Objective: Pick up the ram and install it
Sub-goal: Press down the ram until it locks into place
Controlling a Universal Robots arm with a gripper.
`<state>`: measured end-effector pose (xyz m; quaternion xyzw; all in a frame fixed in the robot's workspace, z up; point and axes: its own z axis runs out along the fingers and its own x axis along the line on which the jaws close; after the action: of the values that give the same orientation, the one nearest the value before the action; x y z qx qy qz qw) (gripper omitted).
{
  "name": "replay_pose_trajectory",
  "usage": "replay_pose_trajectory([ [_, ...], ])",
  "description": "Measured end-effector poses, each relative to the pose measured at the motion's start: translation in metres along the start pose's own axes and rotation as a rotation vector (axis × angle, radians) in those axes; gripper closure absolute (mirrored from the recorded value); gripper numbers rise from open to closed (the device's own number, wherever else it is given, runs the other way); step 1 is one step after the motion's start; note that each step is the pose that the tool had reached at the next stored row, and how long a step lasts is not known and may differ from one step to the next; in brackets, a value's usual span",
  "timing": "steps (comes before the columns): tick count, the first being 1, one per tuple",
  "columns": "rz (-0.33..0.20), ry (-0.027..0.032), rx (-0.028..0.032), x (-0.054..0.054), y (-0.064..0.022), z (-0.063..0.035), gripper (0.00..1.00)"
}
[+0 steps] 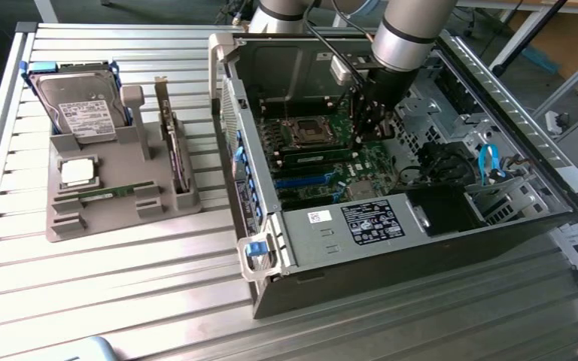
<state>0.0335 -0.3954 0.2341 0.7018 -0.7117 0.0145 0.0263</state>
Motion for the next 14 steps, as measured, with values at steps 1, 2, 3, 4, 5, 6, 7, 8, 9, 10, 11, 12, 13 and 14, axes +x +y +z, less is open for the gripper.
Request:
replay_pose_trajectory([
  [1,0.000,-0.0001,0.0000,0.0000,0.0000,0.0000,0.89],
  [2,0.000,-0.0002,0.0001,0.0000,0.0000,0.0002,0.89],
  [3,0.000,-0.0006,0.0002,-0.0001,0.0000,0.0006,0.89],
  [4,0.000,-0.0002,0.0001,-0.0001,0.0000,0.0010,0.89],
  [5,0.000,-0.0001,0.0001,-0.0001,0.0000,0.0010,0.89],
  [6,0.000,0.0000,0.0000,-0.0001,0.0000,0.0010,0.89],
  [7,0.000,-0.0001,0.0000,-0.0001,0.0000,0.0010,0.89],
  [8,0.000,-0.0002,0.0000,-0.0001,0.0000,0.0010,0.89],
  [9,0.000,-0.0002,0.0000,-0.0001,0.0000,0.0011,0.89],
  [10,0.000,-0.0004,0.0001,-0.0001,0.0000,0.0015,0.89],
  [11,0.000,-0.0003,0.0001,-0.0001,0.0000,0.0017,0.89],
  [12,0.000,-0.0001,0.0000,-0.0001,0.0000,0.0017,0.89],
  [13,0.000,-0.0001,0.0000,-0.0001,0.0000,0.0017,0.89],
  [14,0.000,-0.0001,0.0000,-0.0001,0.0000,0.0017,0.89],
])
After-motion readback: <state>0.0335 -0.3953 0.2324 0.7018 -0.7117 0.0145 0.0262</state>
